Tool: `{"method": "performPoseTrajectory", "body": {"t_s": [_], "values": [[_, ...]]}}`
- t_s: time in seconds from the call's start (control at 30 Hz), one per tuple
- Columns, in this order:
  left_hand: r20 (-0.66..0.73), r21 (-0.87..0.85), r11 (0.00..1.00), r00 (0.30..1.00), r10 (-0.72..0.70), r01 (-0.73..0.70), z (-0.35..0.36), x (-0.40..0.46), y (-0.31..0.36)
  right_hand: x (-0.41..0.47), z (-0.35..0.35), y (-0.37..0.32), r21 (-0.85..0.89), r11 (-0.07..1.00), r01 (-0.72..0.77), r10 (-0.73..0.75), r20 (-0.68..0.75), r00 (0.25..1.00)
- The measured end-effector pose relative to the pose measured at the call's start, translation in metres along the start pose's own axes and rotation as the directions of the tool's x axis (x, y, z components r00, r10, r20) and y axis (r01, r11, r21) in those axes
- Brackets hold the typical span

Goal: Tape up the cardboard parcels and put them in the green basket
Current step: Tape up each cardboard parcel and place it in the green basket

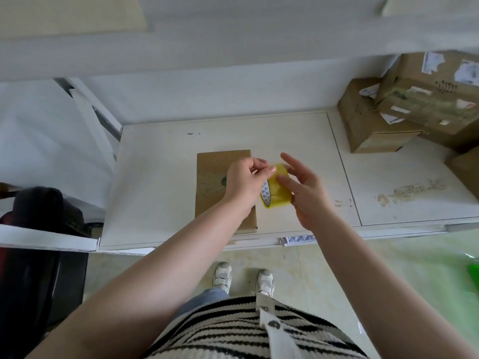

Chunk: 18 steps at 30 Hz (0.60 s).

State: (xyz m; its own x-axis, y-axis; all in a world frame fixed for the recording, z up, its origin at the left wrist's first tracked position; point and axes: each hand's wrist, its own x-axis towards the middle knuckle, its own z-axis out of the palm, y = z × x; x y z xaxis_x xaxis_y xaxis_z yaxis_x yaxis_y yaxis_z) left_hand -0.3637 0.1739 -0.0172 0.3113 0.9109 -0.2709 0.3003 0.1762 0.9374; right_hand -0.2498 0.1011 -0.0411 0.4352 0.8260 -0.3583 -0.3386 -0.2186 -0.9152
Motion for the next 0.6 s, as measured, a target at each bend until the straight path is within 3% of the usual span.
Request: {"method": "performPoseTrajectory", "body": {"t_s": [0.07,0.2,0.3,0.43,0.6], "values": [[0.050,-0.062,0.998,0.998,-0.028,0.031,-0.002,-0.001,0.002,-0.001,0.000,0.001,-0.008,1.000,0.013,-0.013,-0.003,1.000],[0.075,-0.060,0.997,0.997,-0.037,0.042,-0.011,0.002,0.005,-0.007,0.001,0.002,-0.294,0.931,0.217,-0.245,-0.063,0.967],[0.091,-0.027,1.000,0.996,-0.008,0.010,-0.012,0.003,0.008,-0.009,-0.002,-0.005,-0.328,0.861,0.388,-0.401,0.031,0.916],[0.112,-0.009,1.000,0.994,0.017,-0.016,-0.014,0.001,0.009,-0.008,-0.003,-0.012,-0.393,0.797,0.459,-0.446,0.129,0.885],[0.139,0.062,0.993,0.986,0.091,-0.100,-0.018,-0.002,0.011,-0.006,-0.005,-0.016,-0.458,0.777,0.432,-0.425,0.126,0.896]]}}
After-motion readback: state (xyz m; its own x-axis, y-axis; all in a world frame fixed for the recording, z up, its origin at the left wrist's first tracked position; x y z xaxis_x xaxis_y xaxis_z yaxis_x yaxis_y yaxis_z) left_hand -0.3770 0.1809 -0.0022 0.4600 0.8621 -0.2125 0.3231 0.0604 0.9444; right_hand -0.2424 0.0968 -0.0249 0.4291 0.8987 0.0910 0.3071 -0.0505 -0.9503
